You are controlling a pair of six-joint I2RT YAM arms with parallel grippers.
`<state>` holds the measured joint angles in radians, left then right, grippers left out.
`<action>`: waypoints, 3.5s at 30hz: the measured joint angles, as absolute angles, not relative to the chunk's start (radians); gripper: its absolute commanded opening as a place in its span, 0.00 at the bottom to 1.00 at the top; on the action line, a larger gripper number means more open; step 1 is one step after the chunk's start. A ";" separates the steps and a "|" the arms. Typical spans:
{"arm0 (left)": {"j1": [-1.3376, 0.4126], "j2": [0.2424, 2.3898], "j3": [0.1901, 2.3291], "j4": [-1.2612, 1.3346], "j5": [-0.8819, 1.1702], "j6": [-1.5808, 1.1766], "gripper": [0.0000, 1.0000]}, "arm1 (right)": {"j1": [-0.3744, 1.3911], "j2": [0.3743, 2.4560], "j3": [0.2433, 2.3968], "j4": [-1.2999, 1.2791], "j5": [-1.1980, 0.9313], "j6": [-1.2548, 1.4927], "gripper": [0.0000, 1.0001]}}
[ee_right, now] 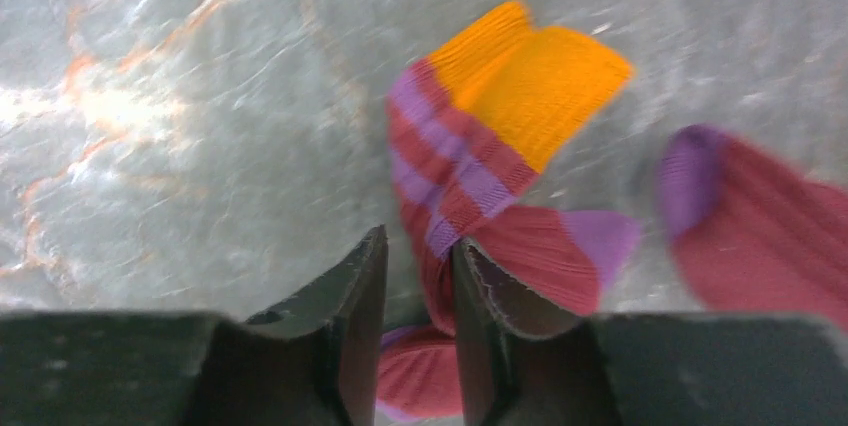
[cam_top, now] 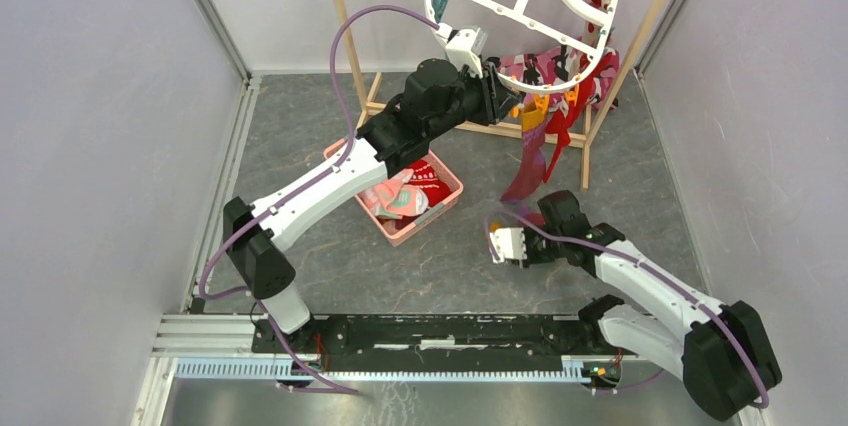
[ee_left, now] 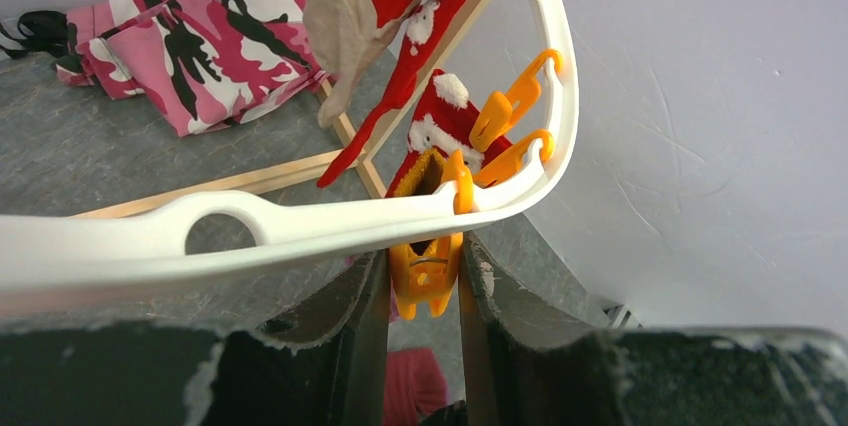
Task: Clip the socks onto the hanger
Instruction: Pick up the sock at the center of the board, then clamp the sock onto the hanger.
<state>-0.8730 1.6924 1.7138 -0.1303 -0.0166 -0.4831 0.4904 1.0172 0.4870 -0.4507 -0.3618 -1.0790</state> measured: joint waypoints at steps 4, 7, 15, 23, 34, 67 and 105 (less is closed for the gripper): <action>-0.873 1.692 1.712 -0.125 -0.001 -0.483 0.31 | 0.486 0.987 0.445 -0.536 -0.366 -1.103 0.69; -0.873 1.692 1.708 -0.120 0.004 -0.483 0.31 | 0.483 1.010 0.482 -0.569 -0.401 -1.077 0.72; -0.872 1.692 1.679 -0.090 0.003 -0.484 0.31 | 0.484 1.196 0.722 -0.525 -0.527 -0.875 0.72; -0.872 1.692 1.678 -0.080 0.009 -0.484 0.31 | 0.498 1.343 0.750 -0.453 -0.521 -0.722 0.61; -0.872 1.692 1.678 -0.079 0.010 -0.484 0.31 | 0.510 1.371 0.764 -0.424 -0.496 -0.666 0.00; -0.872 1.686 1.665 -0.053 0.020 -0.523 0.31 | 0.477 0.738 0.659 0.098 -0.138 -0.421 0.00; -0.878 1.686 1.700 -0.104 -0.061 -0.618 0.26 | 0.525 0.833 0.737 0.248 -0.031 -0.372 0.00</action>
